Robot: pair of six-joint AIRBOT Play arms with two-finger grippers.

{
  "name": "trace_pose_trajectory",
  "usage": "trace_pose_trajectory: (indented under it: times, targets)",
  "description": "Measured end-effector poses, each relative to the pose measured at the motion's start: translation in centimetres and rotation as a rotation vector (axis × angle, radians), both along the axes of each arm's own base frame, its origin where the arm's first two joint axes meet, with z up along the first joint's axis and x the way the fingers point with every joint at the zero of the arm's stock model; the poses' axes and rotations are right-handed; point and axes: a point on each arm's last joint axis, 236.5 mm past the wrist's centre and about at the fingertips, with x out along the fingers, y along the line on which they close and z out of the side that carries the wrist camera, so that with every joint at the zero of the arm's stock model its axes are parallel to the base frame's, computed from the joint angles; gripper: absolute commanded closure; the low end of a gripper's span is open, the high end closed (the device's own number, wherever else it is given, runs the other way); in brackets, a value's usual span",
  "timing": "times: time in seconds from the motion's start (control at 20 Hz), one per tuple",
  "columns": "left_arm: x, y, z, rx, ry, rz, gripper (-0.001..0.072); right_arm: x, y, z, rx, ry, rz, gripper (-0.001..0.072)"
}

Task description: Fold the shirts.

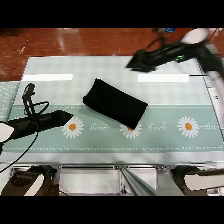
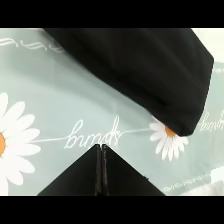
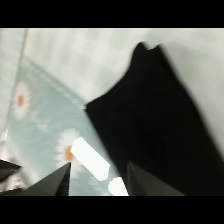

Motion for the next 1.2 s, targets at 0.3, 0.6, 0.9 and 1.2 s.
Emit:
trace_pose_trajectory:
  times: [0.3,0.6,0.9,1.2]
  targets:
    - [0.9,0.2,0.1,-0.006,-0.034,0.032,0.0684,-4.8,-13.3,-4.3,-0.3,-0.016,-0.461,0.03]
    - [1.2,0.3,-0.3,-0.006,-0.026,0.043,0.0684,-10.7,-12.5,-16.6,-0.189,0.254,-0.609,0.0299]
    - [1.4,0.3,-0.9,-0.004,-0.007,0.046,0.0684,-12.8,-6.5,-21.2,0.005,0.461,-0.516,0.0301]
    - [1.4,0.3,-1.0,-0.005,0.0,0.048,0.0684,-10.1,0.7,-19.9,0.092,0.435,-0.361,0.0689]
